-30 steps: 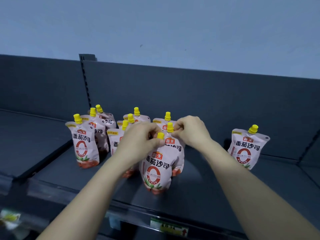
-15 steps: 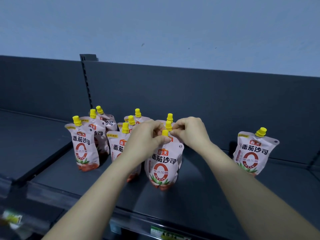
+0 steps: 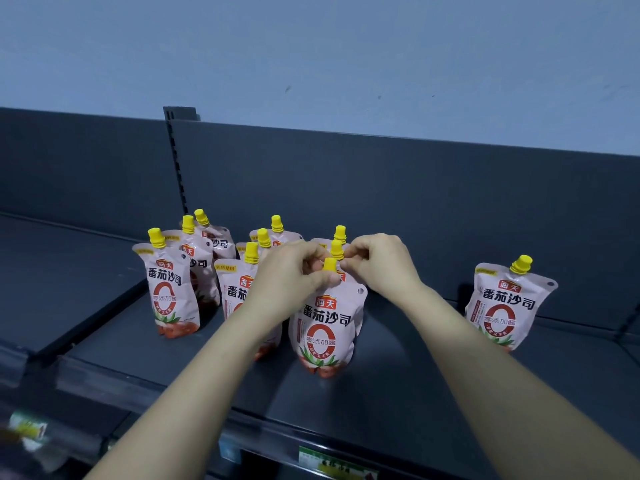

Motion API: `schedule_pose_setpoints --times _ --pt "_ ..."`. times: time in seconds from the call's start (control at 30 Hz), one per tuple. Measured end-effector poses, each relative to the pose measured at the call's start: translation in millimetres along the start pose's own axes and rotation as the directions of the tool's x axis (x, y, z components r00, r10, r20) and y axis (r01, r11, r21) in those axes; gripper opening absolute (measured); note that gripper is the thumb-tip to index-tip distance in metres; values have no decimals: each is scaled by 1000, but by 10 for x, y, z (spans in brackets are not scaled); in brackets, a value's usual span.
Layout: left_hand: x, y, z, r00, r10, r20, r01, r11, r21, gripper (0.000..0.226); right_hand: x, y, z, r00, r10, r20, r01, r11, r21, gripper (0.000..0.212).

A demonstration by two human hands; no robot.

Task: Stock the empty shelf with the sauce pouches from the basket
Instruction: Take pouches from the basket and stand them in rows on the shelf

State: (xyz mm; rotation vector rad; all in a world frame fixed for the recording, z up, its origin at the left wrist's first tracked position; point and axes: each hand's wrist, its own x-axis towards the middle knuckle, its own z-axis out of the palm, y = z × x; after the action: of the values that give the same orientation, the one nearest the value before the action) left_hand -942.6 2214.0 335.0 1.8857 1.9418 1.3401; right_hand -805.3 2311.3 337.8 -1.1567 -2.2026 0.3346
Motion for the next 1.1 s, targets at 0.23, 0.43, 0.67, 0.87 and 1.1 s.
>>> schedule_pose_setpoints --times 0.23,0.43,0.67,0.87,1.1 --pt "-85 38 -99 998 47 -48 -39 987 156 33 -91 -26 -76 999 -23 -28 23 1000 10 15" --pt "-323 7 -367 982 107 -156 -39 920 390 24 -203 -218 -215 980 -122 -160 119 993 -25 20" --pt "-897 -143 -827 975 -11 -221 155 745 648 29 -565 -869 -97 899 -373 -230 373 927 -47 25" --pt "-1638 -450 -1361 939 -230 -255 341 525 780 42 -966 -1495 497 823 -566 -52 565 825 -25 26" --pt "-2614 -950 -2027 807 -466 -361 527 295 797 39 -1492 -2257 1430 676 -700 229 704 706 79 38"
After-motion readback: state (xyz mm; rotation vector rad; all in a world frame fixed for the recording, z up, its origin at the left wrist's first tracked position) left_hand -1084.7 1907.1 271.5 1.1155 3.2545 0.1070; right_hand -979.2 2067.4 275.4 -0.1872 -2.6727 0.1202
